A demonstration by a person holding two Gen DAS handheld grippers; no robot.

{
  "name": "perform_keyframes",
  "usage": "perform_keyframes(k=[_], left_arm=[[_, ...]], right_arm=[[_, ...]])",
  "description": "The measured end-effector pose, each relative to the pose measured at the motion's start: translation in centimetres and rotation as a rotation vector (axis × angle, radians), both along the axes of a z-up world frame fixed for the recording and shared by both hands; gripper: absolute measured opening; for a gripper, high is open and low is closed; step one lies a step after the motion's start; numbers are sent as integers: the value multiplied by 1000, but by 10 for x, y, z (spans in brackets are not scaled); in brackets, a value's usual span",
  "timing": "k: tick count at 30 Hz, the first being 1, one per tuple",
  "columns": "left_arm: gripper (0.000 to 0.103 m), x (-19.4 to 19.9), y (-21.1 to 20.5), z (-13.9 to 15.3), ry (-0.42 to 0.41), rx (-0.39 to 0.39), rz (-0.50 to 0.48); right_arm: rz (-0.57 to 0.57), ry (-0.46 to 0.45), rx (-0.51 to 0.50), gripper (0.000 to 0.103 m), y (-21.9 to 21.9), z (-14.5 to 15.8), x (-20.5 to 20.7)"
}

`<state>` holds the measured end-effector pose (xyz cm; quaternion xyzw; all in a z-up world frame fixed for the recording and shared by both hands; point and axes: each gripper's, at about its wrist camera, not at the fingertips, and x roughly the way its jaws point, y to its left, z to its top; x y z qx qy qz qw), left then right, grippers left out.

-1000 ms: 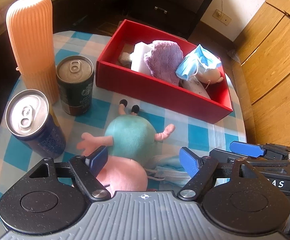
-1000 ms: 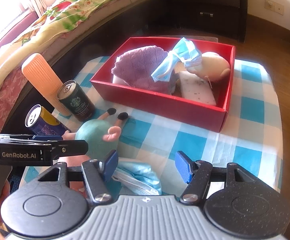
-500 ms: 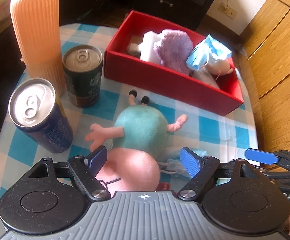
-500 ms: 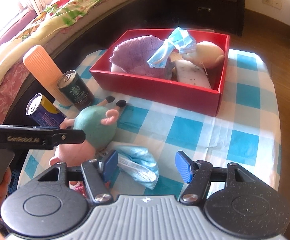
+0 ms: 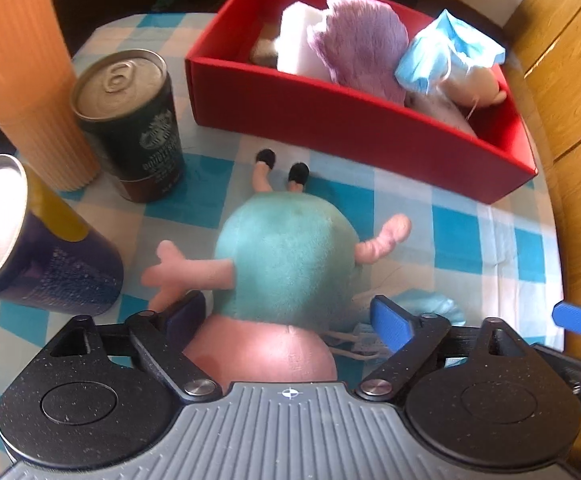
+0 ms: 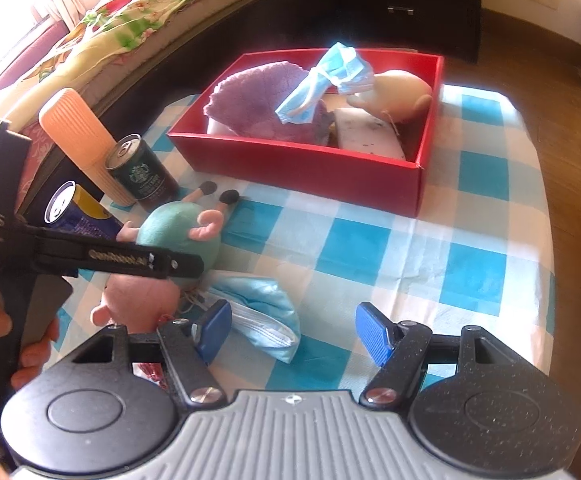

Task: Organize soft objects
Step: 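Grasp the pink-and-teal pig plush with the left tool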

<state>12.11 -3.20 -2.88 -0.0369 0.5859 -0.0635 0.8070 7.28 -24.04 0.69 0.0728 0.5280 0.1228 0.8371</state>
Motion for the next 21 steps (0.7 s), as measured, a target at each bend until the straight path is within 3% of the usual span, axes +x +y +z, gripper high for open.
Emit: perform_keyframes(k=[5, 9, 11, 21], left_arm=[[89, 2, 2, -17, 47, 22, 19], [72, 2, 14, -18, 75, -26, 86], [72, -1, 19, -14, 78, -69, 97], [71, -18, 32, 31, -34, -126, 110]], right_arm=[[-11, 5, 5, 47, -9, 0, -2], [-24, 11, 11, 50, -15, -1, -8], [-39, 20, 12, 54, -20, -3, -12], [-71, 69, -59, 59, -35, -21, -45]])
